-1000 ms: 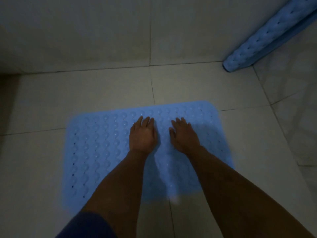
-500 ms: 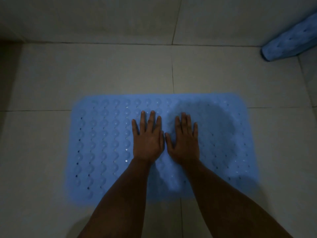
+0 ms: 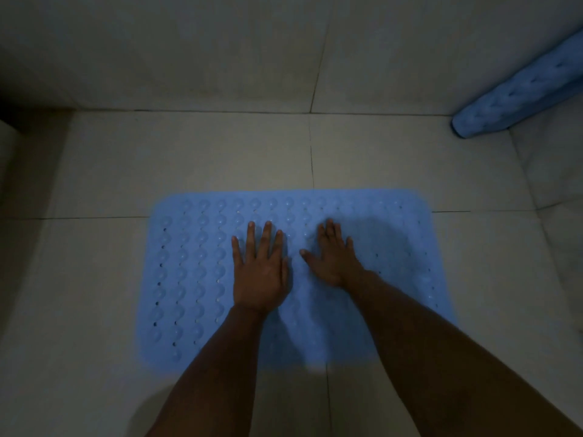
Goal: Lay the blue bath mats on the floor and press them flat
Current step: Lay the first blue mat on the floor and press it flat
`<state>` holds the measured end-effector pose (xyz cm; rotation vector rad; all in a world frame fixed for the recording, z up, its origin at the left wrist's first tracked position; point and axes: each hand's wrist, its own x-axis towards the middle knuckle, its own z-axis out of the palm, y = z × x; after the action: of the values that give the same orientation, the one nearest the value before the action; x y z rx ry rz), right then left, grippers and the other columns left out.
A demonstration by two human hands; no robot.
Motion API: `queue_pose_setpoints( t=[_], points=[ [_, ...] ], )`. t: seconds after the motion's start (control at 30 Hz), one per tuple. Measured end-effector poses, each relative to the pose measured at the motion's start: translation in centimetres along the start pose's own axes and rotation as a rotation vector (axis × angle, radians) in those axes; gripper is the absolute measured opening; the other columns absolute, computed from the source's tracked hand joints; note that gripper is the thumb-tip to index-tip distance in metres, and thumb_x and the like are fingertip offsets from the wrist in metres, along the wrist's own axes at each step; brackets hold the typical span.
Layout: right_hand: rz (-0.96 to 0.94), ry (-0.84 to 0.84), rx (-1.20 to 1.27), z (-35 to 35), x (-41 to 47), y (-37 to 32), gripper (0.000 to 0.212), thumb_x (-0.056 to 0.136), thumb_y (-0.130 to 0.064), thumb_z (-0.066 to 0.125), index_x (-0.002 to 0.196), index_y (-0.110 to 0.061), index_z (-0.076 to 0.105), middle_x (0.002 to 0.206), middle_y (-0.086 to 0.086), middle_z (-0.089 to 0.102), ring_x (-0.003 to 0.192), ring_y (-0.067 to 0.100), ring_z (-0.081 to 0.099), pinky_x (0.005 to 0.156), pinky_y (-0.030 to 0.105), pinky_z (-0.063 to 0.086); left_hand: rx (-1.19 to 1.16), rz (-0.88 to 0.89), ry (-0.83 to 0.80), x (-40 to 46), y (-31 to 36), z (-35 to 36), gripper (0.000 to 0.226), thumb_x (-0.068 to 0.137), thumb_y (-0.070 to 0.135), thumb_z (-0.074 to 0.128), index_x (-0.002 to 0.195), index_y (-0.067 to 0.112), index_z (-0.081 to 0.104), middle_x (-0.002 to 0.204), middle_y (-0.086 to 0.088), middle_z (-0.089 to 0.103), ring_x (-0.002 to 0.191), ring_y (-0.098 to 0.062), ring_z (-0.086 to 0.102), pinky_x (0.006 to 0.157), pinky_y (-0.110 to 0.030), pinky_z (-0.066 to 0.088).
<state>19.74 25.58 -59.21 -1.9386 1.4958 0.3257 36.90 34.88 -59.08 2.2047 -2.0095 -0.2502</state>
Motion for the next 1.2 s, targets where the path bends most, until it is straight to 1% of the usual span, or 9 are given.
queue_pose_setpoints(
  t=[0.07, 0.13, 0.33, 0.5, 0.63, 0.93, 1.07, 1.13, 1.2],
  points=[
    [0.049, 0.001, 0.120, -4.2, -0.3, -0.2, 0.075, 0.103, -0.056, 0.036, 0.160, -0.013, 0.014, 0.168, 0.012, 0.012, 0.156, 0.027, 0.011, 0.126, 0.047, 0.011, -0.014, 0.002, -0.008, 0.0, 0.9, -0.8, 0.063, 0.104, 0.042, 0.028, 0.156, 0.011, 0.044, 0.167, -0.014, 0.032, 0.157, -0.042, 0.018, 0.120, -0.071, 0.021],
    [0.058, 0.118, 0.174, -6.5, -0.8, -0.3, 0.063, 0.106, -0.047, 0.036, 0.159, -0.015, 0.022, 0.165, 0.011, 0.026, 0.153, 0.028, 0.021, 0.125, 0.044, 0.017, -0.030, 0.007, -0.003, 0.7, 2.0, -0.5, 0.064, 0.103, 0.043, 0.027, 0.155, 0.010, 0.044, 0.166, -0.015, 0.034, 0.156, -0.043, 0.020, 0.120, -0.071, 0.021],
    [0.001, 0.381, 0.233, -5.1, 0.4, 0.5, 0.051, 0.107, -0.037, 0.039, 0.154, -0.017, 0.038, 0.161, 0.006, 0.037, 0.154, 0.023, 0.018, 0.123, 0.040, 0.018, -0.039, 0.116, -0.088, 4.4, 4.1, 4.9, 0.079, 0.104, 0.062, 0.022, 0.164, 0.010, 0.022, 0.173, -0.018, 0.005, 0.160, -0.038, -0.004, 0.127, -0.062, 0.009],
    [-0.092, 0.459, 0.199, -2.1, 2.5, 2.6, 0.048, 0.103, -0.034, 0.041, 0.147, -0.014, 0.049, 0.157, 0.010, 0.042, 0.153, 0.027, 0.023, 0.123, 0.049, 0.024, 0.014, 0.134, -0.045, 4.1, 4.1, 6.8, 0.088, 0.103, 0.068, 0.024, 0.165, 0.007, 0.014, 0.173, -0.018, 0.004, 0.161, -0.034, -0.005, 0.127, -0.060, 0.008],
    [-0.054, 0.493, 0.287, -1.3, 2.5, 3.0, 0.049, 0.102, -0.036, 0.040, 0.144, -0.016, 0.053, 0.157, 0.007, 0.042, 0.153, 0.023, 0.022, 0.123, 0.044, 0.026, 0.015, 0.120, -0.098, 4.3, 4.1, 6.5, 0.087, 0.103, 0.066, 0.023, 0.165, 0.006, 0.011, 0.173, -0.018, -0.001, 0.161, -0.032, -0.009, 0.127, -0.060, 0.007],
    [-0.016, 0.549, 0.294, -1.0, 1.1, 3.6, 0.045, 0.104, -0.035, 0.042, 0.144, -0.017, 0.053, 0.158, 0.008, 0.042, 0.154, 0.024, 0.020, 0.125, 0.046, 0.019, -0.015, 0.139, -0.143, 4.3, 4.0, 6.0, 0.087, 0.101, 0.065, 0.027, 0.165, 0.009, 0.011, 0.173, -0.015, -0.003, 0.160, -0.031, -0.011, 0.129, -0.057, 0.003],
    [0.019, 0.461, 0.243, -2.9, -0.5, 2.2, 0.046, 0.106, -0.036, 0.041, 0.146, -0.016, 0.049, 0.160, 0.009, 0.037, 0.155, 0.025, 0.017, 0.126, 0.046, 0.013, -0.238, 0.107, -0.232, 4.7, 3.7, 3.1, 0.084, 0.097, 0.060, 0.023, 0.165, 0.011, 0.018, 0.173, -0.015, 0.008, 0.161, -0.032, -0.003, 0.130, -0.053, 0.006],
    [0.039, 0.406, 0.223, -4.2, -0.9, 0.4, 0.046, 0.106, -0.037, 0.041, 0.147, -0.016, 0.048, 0.160, 0.009, 0.037, 0.154, 0.026, 0.018, 0.126, 0.045, 0.012, -0.370, 0.043, -0.218, 4.9, 2.7, 0.1, 0.074, 0.098, 0.049, 0.027, 0.162, 0.012, 0.030, 0.168, -0.015, 0.029, 0.159, -0.031, 0.018, 0.128, -0.047, 0.021],
    [0.029, 0.363, 0.205, -4.4, -1.0, -1.9, 0.047, 0.105, -0.036, 0.042, 0.146, -0.015, 0.048, 0.159, 0.011, 0.039, 0.153, 0.028, 0.022, 0.125, 0.045, 0.017, -0.314, -0.005, -0.084, 4.6, 0.4, -1.5, 0.066, 0.095, 0.037, 0.031, 0.151, 0.008, 0.050, 0.153, -0.017, 0.053, 0.148, -0.036, 0.043, 0.118, -0.048, 0.040]
  ],
)
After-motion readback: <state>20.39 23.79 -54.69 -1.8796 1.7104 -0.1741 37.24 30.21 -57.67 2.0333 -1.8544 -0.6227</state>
